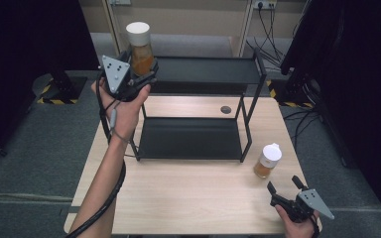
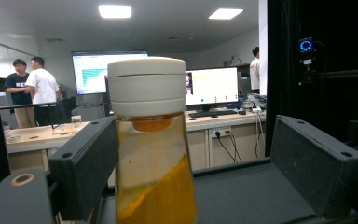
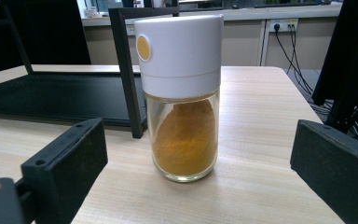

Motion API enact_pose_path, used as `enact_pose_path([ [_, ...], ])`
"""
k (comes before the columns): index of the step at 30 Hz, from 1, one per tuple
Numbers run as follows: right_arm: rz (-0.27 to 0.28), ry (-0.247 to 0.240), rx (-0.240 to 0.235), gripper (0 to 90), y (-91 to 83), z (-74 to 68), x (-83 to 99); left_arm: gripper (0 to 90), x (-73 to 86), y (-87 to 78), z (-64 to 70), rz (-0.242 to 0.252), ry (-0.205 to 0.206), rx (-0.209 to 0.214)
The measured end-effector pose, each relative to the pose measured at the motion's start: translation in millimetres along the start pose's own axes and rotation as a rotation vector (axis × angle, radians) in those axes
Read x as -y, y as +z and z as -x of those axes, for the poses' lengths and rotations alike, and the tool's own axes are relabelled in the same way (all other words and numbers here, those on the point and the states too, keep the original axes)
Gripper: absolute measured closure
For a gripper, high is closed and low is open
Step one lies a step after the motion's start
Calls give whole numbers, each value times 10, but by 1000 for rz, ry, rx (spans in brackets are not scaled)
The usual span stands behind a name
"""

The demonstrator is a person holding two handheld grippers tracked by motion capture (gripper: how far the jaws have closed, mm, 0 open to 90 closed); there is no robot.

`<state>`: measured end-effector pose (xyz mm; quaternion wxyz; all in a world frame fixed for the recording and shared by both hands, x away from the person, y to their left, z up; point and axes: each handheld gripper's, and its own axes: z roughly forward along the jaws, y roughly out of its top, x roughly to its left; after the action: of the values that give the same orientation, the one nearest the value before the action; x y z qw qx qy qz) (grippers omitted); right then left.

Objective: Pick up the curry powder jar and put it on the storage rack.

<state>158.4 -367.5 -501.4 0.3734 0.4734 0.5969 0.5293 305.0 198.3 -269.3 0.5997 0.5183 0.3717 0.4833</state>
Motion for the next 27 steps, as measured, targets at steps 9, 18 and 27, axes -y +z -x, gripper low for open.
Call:
enact_pose_path([
  [9, -3, 0, 0, 41, -1, -2, -5, 142, 144, -137, 68, 7, 2, 31],
  [18, -1, -2, 0, 41, -3, -4, -1, 138, 272, -230, 109, -1, 6, 48],
  [27, 0, -4, 0, 41, -3, -4, 0, 136, 400, -356, 139, -13, 14, 59],
])
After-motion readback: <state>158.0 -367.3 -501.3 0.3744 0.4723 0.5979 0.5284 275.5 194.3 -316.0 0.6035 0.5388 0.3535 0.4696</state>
